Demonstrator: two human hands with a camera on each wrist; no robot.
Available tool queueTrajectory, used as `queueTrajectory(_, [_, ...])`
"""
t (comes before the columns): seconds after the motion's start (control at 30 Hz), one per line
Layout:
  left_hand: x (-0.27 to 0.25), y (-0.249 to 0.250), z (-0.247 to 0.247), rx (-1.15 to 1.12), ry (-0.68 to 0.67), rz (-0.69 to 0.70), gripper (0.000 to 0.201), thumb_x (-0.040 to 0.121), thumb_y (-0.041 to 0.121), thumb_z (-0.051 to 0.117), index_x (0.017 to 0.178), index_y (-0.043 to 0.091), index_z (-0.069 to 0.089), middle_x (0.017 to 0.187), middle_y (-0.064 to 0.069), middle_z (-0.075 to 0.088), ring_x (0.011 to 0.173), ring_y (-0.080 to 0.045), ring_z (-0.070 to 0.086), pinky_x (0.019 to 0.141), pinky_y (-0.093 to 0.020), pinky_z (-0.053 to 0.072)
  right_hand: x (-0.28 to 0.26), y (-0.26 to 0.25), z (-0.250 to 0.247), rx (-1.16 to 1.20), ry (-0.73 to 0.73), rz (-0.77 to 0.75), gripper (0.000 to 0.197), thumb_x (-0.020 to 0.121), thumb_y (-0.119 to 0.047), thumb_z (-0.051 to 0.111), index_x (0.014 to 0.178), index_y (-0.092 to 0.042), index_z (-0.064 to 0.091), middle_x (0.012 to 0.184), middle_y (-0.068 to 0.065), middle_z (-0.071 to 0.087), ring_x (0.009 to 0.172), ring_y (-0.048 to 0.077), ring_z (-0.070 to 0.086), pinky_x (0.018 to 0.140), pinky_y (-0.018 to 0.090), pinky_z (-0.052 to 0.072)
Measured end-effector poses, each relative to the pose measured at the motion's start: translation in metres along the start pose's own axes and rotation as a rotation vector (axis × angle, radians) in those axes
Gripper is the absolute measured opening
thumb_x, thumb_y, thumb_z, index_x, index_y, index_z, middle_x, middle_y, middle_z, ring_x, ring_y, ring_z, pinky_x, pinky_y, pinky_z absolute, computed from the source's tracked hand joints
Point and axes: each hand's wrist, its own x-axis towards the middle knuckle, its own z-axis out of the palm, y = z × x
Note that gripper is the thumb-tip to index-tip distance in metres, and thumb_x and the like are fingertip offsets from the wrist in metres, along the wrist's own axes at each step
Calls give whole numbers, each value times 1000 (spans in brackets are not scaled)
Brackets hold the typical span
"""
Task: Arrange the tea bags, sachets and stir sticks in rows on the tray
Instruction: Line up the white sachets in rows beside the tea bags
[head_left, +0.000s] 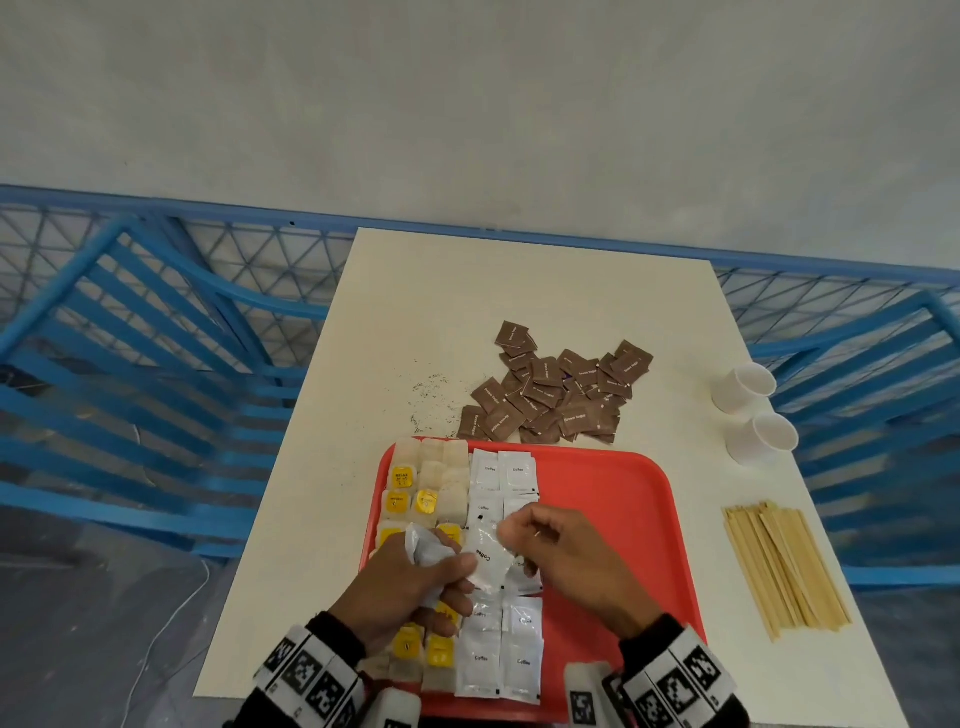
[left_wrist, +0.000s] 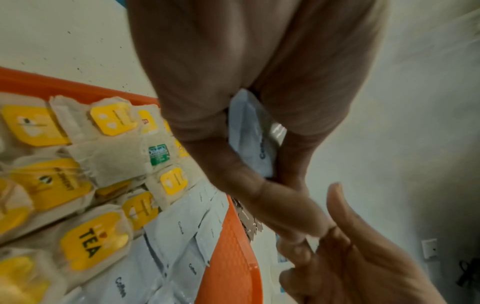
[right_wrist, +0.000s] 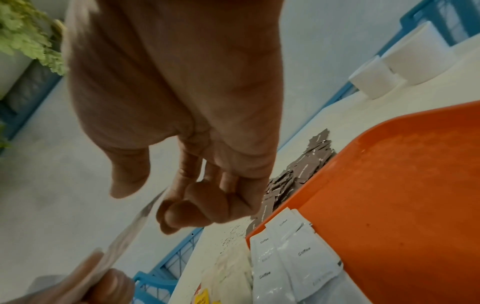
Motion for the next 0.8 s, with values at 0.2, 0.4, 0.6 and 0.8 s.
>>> queueTrajectory(0.2, [-2, -2, 2, 188, -20, 16, 25, 89, 19, 74, 83, -4, 68, 68, -12, 69, 60, -20, 67, 43, -26, 51, 5, 1, 7, -7, 29, -31, 16, 88, -24, 73, 77, -13, 74, 64, -8, 62, 59, 5, 49, 59, 21, 41])
queueTrajectory(0.4, [6, 9, -4, 311, 146, 146, 12, 90, 15, 70, 86, 4, 71, 59, -13, 64, 49, -18, 58, 45, -26, 45, -14, 6, -10, -62, -202, 94, 18, 90, -25, 71, 78, -12, 73, 68, -8, 68, 61, 3, 55, 59, 14, 42])
queueTrajectory(0.6, [5, 19, 13, 602, -55, 159, 11, 85, 9, 73, 78, 1, 73, 48, 7, 59, 38, -6, 51, 41, -17, 39, -15, 12, -4, -365, -168, -22, 19, 79, -29, 82, 87, -11, 77, 67, -15, 66, 59, -6, 54, 59, 8, 37])
queueTrajectory(0.8, [7, 5, 8, 403, 100, 116, 15, 91, 17, 66, 82, 7, 72, 63, -8, 68, 53, -18, 61, 48, -28, 49, -10, 46, -10, -306, 30, 21, 12, 85, -19, 77, 76, -11, 75, 48, -22, 54, 48, -3, 46, 54, 10, 33])
